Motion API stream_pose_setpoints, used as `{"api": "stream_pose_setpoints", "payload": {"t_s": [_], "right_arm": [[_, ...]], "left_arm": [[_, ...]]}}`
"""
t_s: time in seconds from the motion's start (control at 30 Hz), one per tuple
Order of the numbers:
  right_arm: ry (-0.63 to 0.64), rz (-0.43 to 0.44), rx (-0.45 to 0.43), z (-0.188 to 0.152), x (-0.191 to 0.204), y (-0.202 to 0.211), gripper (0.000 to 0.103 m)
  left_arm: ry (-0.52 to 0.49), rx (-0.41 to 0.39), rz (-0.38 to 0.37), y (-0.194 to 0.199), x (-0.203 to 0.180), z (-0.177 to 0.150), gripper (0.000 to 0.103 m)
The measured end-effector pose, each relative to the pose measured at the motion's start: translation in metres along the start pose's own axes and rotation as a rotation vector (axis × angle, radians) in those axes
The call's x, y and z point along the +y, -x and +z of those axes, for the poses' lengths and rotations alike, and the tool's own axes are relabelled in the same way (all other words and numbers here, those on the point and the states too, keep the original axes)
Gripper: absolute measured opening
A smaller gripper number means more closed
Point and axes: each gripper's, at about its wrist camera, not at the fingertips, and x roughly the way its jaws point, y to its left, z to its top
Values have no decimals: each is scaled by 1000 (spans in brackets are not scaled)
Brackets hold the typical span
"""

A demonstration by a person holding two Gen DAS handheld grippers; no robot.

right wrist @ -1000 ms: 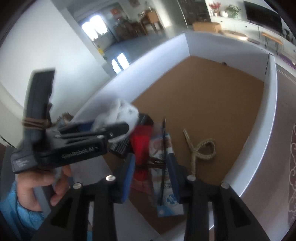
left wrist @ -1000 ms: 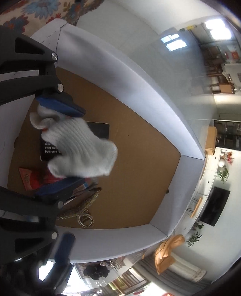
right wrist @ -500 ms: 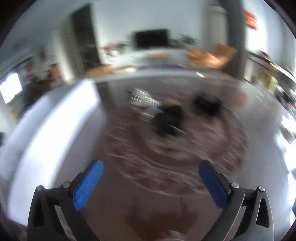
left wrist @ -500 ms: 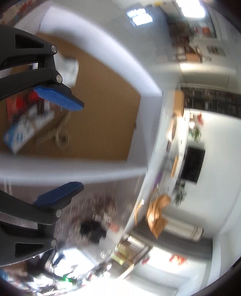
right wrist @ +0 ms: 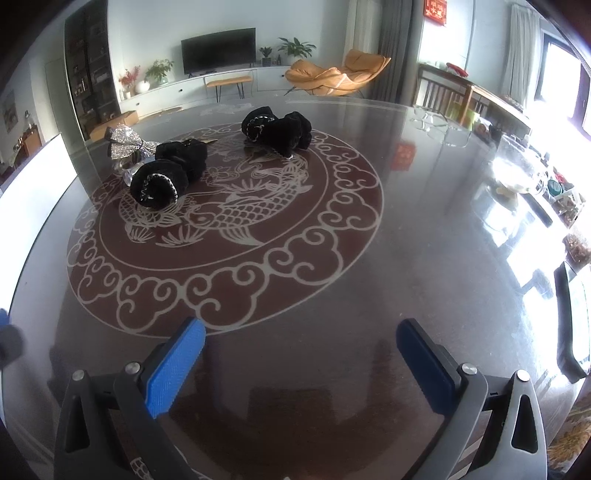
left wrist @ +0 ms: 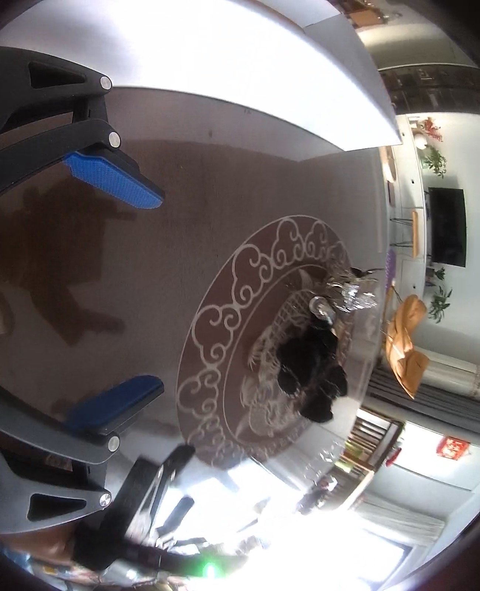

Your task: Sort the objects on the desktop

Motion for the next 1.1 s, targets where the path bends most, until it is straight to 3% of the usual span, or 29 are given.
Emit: {"api": "stream_pose_setpoints", "payload": {"t_s": [0.1,0.4,0.57,1.1], "right_arm": [[-30,14,37,-1,-7,-4,103],[-32,10,37,-2,-5,-3,103],[-32,10,37,-2,-5,-3,103],[-32,10,38,-2,-5,-3,103]], "left_arm": [[-32,14,46,-17,-5,-5,93],[-106,-9,116,-30,-11,-7,93],[-110,-24,114,-36,-11,-2,103],[-109,-23,111,-40,-9,2,103]]}}
